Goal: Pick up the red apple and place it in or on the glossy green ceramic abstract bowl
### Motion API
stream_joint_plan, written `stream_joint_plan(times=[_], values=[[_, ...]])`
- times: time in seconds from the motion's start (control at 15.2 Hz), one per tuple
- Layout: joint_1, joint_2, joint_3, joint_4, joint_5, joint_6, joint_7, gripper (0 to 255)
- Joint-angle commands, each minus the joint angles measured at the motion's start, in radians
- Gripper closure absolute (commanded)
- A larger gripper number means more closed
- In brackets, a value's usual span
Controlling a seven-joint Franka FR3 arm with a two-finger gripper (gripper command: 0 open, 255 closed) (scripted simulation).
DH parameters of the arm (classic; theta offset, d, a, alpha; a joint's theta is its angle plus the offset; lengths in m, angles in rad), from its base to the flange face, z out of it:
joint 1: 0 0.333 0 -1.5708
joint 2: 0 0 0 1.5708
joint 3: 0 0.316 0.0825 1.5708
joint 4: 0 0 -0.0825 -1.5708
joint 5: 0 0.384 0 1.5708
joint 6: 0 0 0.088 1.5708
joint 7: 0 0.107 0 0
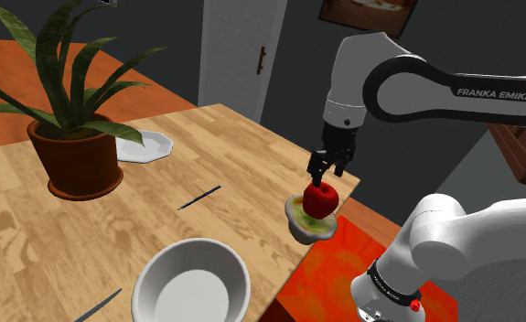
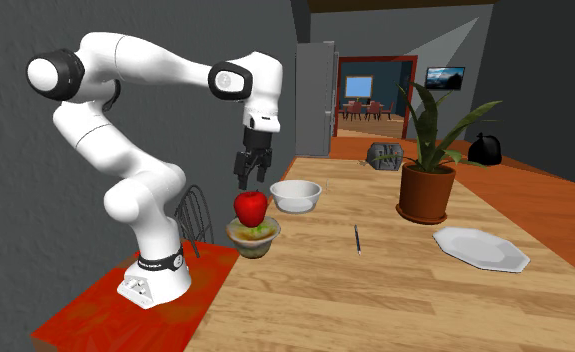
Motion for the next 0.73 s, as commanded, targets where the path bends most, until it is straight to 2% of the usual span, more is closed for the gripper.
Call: stream_joint_plan(times=[0.0, 0.13, 0.66], values=[[-0.003, 0.009, -0.005, 0.056, -0.005, -0.048, 0.000, 0], [-0.007, 0.027, -0.008, 0.126, -0.010, -0.100, 0.002, 0], [-0.007, 0.026, -0.008, 0.126, -0.010, -0.100, 0.002, 0]])
